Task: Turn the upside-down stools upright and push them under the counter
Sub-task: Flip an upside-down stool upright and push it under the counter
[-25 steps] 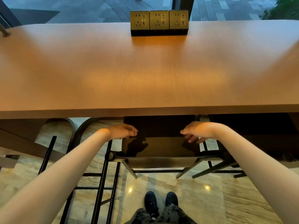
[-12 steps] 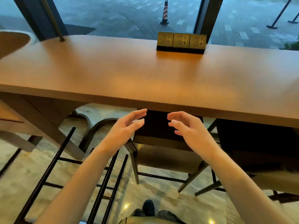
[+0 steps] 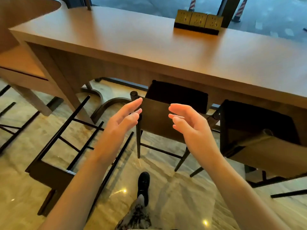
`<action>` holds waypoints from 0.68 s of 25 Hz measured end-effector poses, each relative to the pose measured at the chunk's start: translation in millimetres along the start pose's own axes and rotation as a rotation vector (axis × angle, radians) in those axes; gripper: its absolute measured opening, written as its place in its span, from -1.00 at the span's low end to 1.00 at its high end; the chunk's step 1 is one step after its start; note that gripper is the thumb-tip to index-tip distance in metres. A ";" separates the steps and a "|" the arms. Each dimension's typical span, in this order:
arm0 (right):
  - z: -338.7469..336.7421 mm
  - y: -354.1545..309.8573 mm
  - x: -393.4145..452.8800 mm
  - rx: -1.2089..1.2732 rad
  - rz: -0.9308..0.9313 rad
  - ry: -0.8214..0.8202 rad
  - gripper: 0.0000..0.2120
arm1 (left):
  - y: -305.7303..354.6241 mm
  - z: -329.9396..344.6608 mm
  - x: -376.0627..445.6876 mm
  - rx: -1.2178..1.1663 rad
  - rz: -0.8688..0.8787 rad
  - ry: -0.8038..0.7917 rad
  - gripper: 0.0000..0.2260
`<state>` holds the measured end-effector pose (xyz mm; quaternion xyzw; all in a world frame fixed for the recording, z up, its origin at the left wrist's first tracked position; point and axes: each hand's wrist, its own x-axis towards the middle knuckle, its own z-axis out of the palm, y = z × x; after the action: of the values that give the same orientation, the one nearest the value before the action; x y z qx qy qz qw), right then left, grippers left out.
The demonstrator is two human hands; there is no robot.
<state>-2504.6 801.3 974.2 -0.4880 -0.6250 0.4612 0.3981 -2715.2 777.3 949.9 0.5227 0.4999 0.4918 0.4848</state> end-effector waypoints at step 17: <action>121.2 -47.9 -174.3 0.158 -0.040 -0.371 -0.70 | 17.5 -57.7 -270.5 -0.045 -0.021 0.473 -0.58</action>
<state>-2595.1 603.5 980.9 -0.3492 -0.6592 0.5828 0.3223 -2776.5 507.4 962.1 0.3769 0.5940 0.6062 0.3710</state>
